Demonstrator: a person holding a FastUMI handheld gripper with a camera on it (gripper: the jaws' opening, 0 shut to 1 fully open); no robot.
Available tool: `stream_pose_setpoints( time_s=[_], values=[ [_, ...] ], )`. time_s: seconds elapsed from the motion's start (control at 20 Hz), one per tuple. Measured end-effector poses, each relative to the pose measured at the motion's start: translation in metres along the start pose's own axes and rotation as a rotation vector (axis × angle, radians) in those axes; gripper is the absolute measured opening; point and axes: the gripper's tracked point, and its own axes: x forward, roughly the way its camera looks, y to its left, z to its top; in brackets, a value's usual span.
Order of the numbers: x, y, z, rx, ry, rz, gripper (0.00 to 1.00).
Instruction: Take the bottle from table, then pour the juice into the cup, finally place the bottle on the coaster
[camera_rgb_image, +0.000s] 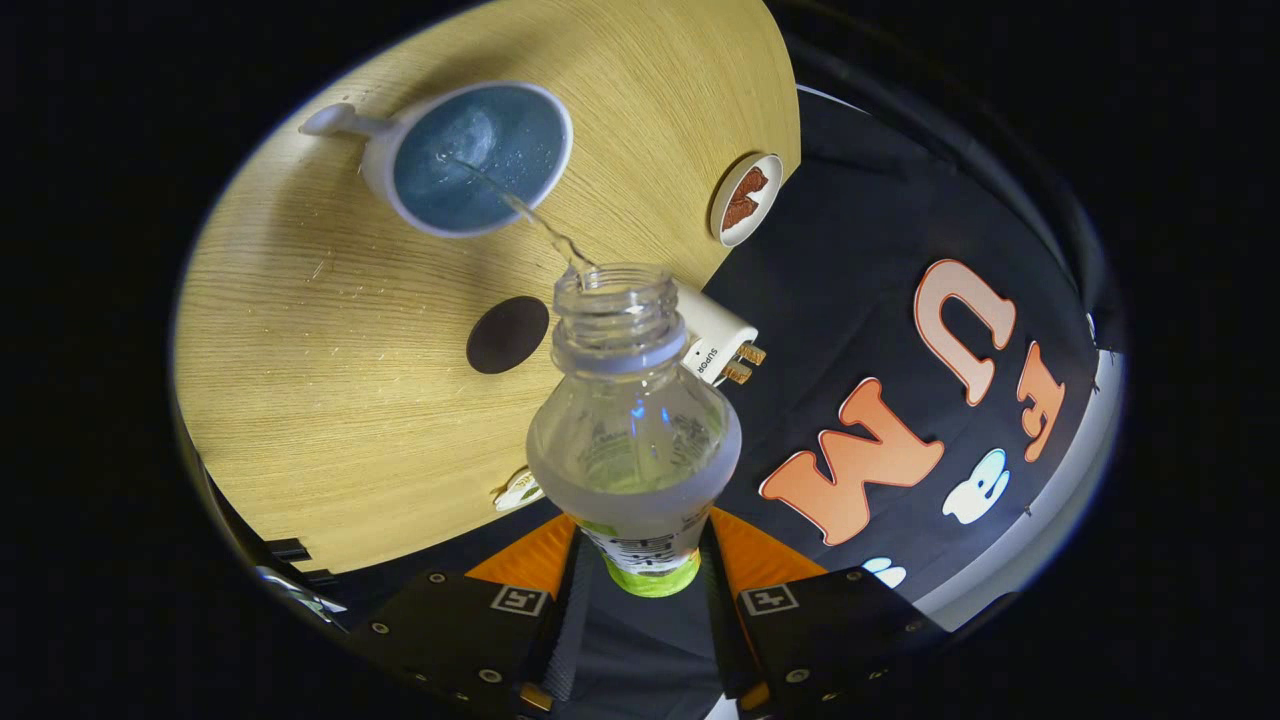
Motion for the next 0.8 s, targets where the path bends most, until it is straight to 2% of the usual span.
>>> stream_pose_setpoints(
  time_s=[0.8],
  values=[
    [0.0,-0.018,0.006,-0.079,-0.022,-0.02,0.55]
  ],
)
